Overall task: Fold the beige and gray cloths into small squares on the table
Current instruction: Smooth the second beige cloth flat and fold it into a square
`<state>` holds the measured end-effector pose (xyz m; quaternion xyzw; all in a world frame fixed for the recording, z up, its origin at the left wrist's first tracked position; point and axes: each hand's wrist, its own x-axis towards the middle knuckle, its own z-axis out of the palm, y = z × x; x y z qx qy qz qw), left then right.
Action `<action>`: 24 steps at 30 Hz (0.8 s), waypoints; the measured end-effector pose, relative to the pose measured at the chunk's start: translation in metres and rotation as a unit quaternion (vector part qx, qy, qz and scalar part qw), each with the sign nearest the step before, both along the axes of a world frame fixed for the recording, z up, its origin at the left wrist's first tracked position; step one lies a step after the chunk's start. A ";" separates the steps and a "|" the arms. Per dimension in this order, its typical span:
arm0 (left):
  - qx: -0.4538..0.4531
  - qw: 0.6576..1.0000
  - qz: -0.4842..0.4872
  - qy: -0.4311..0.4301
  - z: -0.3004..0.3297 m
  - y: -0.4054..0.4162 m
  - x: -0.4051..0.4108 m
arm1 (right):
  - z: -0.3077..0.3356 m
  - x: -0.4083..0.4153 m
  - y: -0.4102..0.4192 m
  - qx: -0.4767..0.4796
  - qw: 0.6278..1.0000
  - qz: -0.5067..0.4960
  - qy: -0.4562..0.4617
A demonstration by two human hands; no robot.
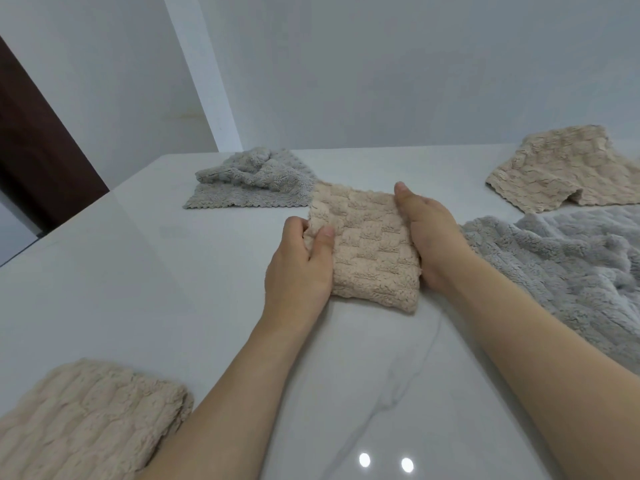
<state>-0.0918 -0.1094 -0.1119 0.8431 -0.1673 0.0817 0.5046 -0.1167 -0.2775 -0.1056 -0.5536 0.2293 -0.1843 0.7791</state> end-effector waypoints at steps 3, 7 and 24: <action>-0.002 0.999 -0.001 -0.034 -0.002 -0.001 0.001 | 0.001 0.003 0.001 -0.059 0.997 0.005 0.055; 0.018 0.999 0.022 -0.038 -0.001 -0.003 0.001 | -0.004 -0.002 0.005 -0.334 0.933 -0.095 0.091; 0.176 0.984 -0.013 0.010 0.058 0.129 0.102 | 0.036 0.052 0.124 -0.234 0.969 0.007 0.073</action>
